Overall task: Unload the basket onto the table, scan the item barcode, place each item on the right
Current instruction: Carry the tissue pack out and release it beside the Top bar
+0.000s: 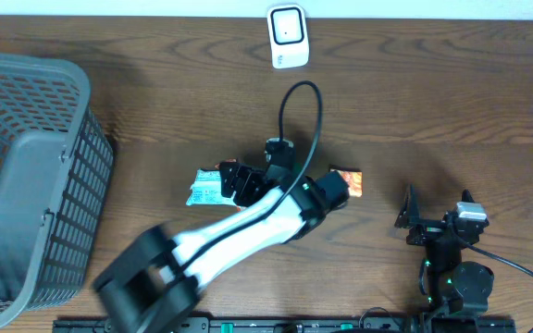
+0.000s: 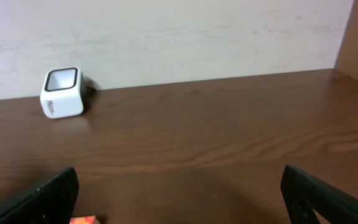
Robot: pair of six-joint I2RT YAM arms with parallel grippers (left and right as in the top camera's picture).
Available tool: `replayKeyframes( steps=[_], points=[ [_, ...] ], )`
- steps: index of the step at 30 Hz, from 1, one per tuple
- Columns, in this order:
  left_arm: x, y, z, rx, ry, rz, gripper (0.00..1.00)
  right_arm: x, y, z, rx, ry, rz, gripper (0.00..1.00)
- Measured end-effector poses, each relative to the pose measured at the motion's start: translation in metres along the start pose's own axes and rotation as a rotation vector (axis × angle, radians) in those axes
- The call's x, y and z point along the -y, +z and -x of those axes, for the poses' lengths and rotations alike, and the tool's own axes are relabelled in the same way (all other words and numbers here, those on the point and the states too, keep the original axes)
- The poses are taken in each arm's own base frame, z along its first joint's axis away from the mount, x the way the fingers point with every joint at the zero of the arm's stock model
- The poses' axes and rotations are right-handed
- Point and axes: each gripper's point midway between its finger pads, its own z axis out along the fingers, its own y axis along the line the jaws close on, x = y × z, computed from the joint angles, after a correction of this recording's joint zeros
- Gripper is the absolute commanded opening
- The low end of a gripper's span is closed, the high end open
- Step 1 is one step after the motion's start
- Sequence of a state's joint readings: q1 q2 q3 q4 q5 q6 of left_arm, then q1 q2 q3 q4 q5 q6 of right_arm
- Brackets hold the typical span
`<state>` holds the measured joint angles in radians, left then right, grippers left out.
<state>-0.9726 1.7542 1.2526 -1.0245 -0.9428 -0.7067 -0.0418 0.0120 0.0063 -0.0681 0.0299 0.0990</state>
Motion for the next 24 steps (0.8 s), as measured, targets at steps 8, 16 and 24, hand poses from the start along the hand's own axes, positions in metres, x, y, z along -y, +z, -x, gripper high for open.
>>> replayKeyframes(
  steps=[8,16,24],
  points=[
    [-0.065,-0.070,0.034,0.102,-0.320,-0.282,0.84,0.000,0.000,0.000,0.000,0.000,0.000,0.99],
    [-0.139,-0.111,0.070,0.283,-0.642,-0.473,0.84,0.000,0.000,0.000,-0.001,0.000,0.000,0.99],
    [-0.373,-0.220,0.147,0.949,-1.230,-0.339,0.84,0.000,0.000,0.000,-0.001,0.000,0.001,0.99]
  ],
)
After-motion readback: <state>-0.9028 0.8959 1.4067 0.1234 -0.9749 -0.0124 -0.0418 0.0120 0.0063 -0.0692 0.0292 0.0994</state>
